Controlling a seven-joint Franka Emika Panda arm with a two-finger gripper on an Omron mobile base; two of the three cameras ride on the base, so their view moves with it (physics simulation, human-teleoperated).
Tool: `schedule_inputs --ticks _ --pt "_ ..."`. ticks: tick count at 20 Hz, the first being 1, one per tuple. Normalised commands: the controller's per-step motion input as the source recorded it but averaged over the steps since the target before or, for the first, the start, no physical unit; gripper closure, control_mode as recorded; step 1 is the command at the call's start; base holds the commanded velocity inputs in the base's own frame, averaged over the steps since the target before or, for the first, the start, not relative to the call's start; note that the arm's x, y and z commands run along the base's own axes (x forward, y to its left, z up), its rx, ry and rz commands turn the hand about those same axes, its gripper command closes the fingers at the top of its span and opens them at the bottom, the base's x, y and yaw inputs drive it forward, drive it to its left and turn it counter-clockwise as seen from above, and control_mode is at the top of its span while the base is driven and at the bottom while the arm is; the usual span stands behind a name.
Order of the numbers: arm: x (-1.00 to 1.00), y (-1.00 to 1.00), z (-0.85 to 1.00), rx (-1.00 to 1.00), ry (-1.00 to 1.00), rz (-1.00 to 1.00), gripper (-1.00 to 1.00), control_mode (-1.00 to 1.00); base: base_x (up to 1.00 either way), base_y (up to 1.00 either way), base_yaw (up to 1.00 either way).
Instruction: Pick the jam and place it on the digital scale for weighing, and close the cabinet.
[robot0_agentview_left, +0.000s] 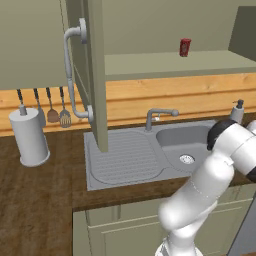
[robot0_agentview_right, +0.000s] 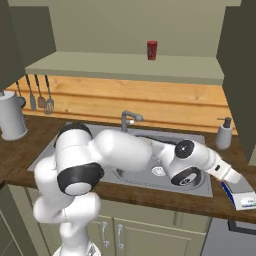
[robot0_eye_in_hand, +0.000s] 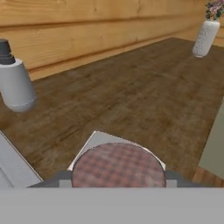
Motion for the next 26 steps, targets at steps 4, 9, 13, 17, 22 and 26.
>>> schedule_inputs --ticks 4,9,13,17,22,26 --pt "0.00 -0.56 -0.14 0.00 0.02 0.00 1.00 -1.00 0.00 0.00 0.00" --pt "0.00 -0.23 -0.33 0.00 0.01 0.00 1.00 -1.00 0.00 0.00 0.00" --pt "-0.05 0.00 -0.61 -0.03 -0.02 0.00 1.00 -1.00 0.00 0.00 0.00" --pt "0.00 -0.13 -0.49 -0.01 -0.03 0.00 1.00 -1.00 0.00 0.00 0.00" --pt "-0.07 -0.30 -0.37 0.00 -0.01 0.00 1.00 -1.00 0.00 0.00 0.00" --pt "-0.04 -0.23 -0.05 0.01 -0.13 0.00 1.00 -1.00 0.00 0.00 0.00"
